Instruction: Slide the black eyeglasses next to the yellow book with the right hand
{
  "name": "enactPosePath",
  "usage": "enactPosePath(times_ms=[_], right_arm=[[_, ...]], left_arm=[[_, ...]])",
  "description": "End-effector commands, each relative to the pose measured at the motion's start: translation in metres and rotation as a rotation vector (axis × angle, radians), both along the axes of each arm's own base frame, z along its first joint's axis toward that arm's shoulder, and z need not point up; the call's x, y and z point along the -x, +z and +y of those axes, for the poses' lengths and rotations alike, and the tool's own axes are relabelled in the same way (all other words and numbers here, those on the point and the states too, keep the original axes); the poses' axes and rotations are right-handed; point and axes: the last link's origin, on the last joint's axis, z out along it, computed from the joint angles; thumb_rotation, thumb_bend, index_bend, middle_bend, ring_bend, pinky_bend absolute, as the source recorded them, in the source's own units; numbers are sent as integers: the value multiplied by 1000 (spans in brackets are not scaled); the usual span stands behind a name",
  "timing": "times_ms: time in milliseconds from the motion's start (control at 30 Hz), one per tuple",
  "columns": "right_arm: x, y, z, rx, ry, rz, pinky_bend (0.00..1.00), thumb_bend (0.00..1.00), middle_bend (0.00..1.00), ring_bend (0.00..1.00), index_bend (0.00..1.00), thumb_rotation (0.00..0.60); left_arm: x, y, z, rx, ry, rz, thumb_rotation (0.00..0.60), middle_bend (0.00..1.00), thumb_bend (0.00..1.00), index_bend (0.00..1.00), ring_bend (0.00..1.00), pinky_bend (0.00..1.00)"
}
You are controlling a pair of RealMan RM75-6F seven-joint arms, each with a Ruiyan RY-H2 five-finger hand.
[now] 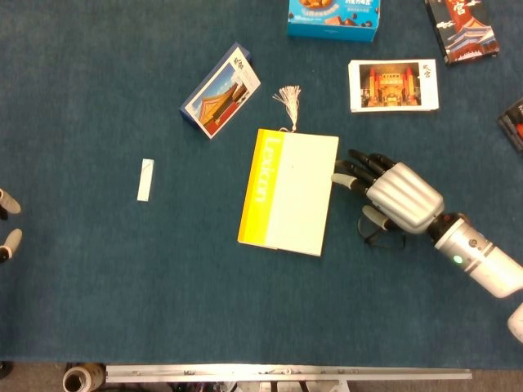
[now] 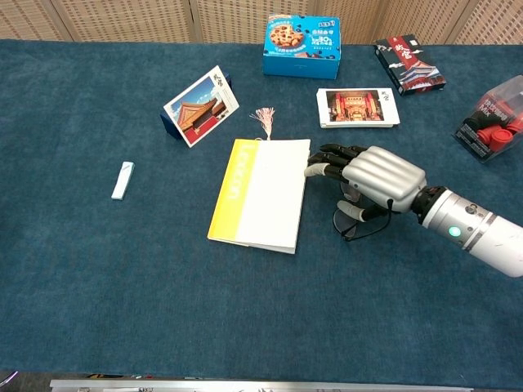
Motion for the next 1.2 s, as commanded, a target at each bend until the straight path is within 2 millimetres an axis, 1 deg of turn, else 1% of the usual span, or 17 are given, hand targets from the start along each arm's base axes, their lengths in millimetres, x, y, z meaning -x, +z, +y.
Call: enactPosePath(times_ms=[33,167,300,633,733,1067,1100,1200], right_arm=[[-1,1,-1,5,-1,-7,211,389,139,49,190,600],[-5,6,-3,21,9,-29,211,389,139,49,190,600],[-12,16,-5,47,32,-49,211,389,139,49,190,600],[-29,50,-5,112,61,-92,211,390,139,49,190,600],[-37,61,-5,130,60,-125,211,390,139,49,190,600],[-61,81,-2,145,100,-231,211,389,141,49,190,600],[-63,82,-2,141,106,-242,211,383,143,49,190,600],[-66,84,-1,140,121,-264,211,320,150,49,190,600]], left_arm=[[0,0,0,0,1,0,600,519,279,459,463,560],[0,0,0,0,1,0,600,519,280,459,463,560],[-1,-1,1,3,-4,1,600,519,280,459,463,560],[-7,-1,4,7,-25,8,600,520,279,460,463,560],[-10,-2,6,9,-32,12,600,520,280,460,463,560],[-17,1,10,8,-48,20,600,520,280,460,463,560],[-18,2,11,8,-50,22,600,520,280,460,462,560],[-20,2,11,7,-55,22,600,520,280,460,463,560]])
